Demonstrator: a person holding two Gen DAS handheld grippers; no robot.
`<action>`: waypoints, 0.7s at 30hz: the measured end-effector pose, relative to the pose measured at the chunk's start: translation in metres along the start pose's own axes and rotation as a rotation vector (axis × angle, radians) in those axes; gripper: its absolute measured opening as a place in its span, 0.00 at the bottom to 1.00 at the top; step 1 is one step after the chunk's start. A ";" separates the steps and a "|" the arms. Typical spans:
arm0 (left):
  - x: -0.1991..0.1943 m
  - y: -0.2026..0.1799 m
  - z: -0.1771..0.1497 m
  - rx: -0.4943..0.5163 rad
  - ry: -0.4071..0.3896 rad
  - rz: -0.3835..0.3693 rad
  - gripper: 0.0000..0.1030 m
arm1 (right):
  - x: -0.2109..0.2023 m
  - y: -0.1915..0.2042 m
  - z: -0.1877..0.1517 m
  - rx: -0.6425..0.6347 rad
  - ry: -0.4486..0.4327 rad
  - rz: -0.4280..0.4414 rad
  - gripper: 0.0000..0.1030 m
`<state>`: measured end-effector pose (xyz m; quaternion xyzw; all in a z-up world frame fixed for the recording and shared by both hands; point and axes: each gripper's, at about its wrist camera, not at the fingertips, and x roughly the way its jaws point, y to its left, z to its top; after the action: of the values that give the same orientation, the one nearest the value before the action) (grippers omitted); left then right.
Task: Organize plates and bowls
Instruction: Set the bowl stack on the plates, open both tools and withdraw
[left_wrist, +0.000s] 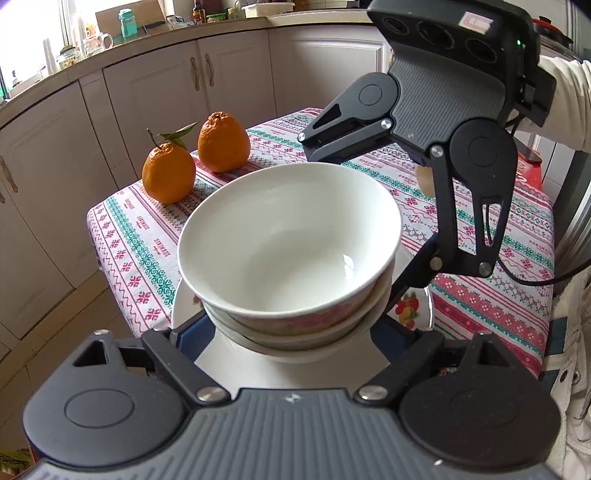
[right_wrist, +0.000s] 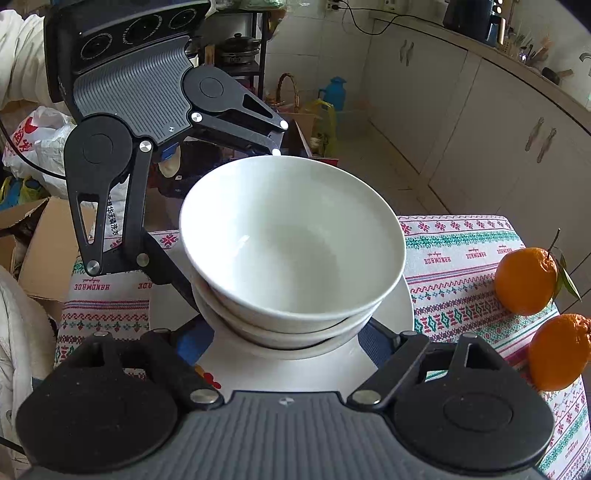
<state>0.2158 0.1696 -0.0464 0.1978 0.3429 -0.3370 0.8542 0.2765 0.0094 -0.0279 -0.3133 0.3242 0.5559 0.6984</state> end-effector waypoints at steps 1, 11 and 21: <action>-0.001 -0.005 -0.001 0.023 -0.006 0.026 0.91 | -0.001 0.000 0.000 0.007 -0.002 0.003 0.87; -0.032 -0.043 -0.009 -0.022 -0.099 0.249 0.99 | -0.037 0.021 -0.013 0.096 -0.043 -0.132 0.99; -0.068 -0.117 -0.005 -0.252 -0.203 0.570 1.00 | -0.085 0.064 -0.041 0.492 -0.076 -0.536 1.00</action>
<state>0.0938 0.1206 -0.0134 0.1438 0.2261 -0.0572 0.9617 0.1943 -0.0604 0.0112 -0.1888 0.3285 0.2695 0.8853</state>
